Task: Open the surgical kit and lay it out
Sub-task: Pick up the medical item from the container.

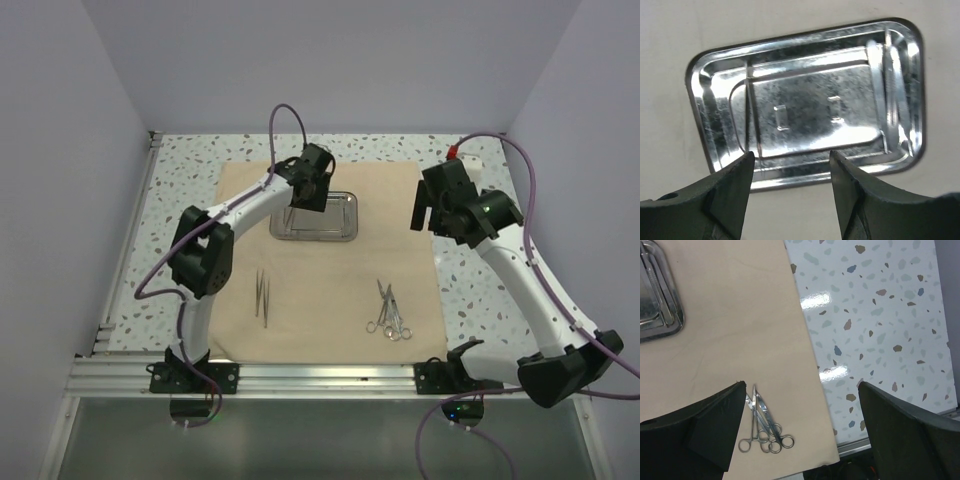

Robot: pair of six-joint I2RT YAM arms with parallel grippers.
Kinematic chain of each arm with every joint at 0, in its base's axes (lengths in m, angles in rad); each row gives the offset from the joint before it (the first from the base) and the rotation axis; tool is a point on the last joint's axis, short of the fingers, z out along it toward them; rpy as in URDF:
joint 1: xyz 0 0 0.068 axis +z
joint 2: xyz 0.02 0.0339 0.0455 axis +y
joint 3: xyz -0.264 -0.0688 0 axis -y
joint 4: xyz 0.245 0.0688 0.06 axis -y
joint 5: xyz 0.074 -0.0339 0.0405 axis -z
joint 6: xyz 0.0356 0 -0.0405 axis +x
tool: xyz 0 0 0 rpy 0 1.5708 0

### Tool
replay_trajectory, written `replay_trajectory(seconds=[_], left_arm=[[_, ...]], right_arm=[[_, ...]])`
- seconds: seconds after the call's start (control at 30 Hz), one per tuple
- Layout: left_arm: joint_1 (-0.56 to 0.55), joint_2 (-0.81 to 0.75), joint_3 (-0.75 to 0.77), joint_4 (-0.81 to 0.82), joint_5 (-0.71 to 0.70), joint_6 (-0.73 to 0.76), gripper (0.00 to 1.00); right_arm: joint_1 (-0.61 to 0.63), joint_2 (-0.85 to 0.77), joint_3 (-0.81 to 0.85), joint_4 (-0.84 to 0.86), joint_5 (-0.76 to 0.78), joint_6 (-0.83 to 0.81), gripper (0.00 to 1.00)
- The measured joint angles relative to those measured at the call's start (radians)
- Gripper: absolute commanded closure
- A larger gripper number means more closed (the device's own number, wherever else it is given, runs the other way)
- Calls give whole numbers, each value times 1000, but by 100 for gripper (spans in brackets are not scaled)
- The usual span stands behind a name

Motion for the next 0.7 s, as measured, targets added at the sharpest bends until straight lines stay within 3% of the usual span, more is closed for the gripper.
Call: replay_trajectory(seconds=[0.17, 0.5, 0.57, 0.7], left_arm=[[92, 96, 39, 18, -8, 82, 35], [132, 201, 62, 53, 3, 126, 38], [148, 205, 63, 59, 11, 126, 41], [183, 214, 70, 72, 31, 119, 60]], right_arm=[[0, -14, -28, -18, -26, 1, 1], [0, -11, -39, -40, -35, 2, 2], [0, -8, -39, -43, -34, 2, 2], [0, 3, -39, -43, -34, 2, 2]])
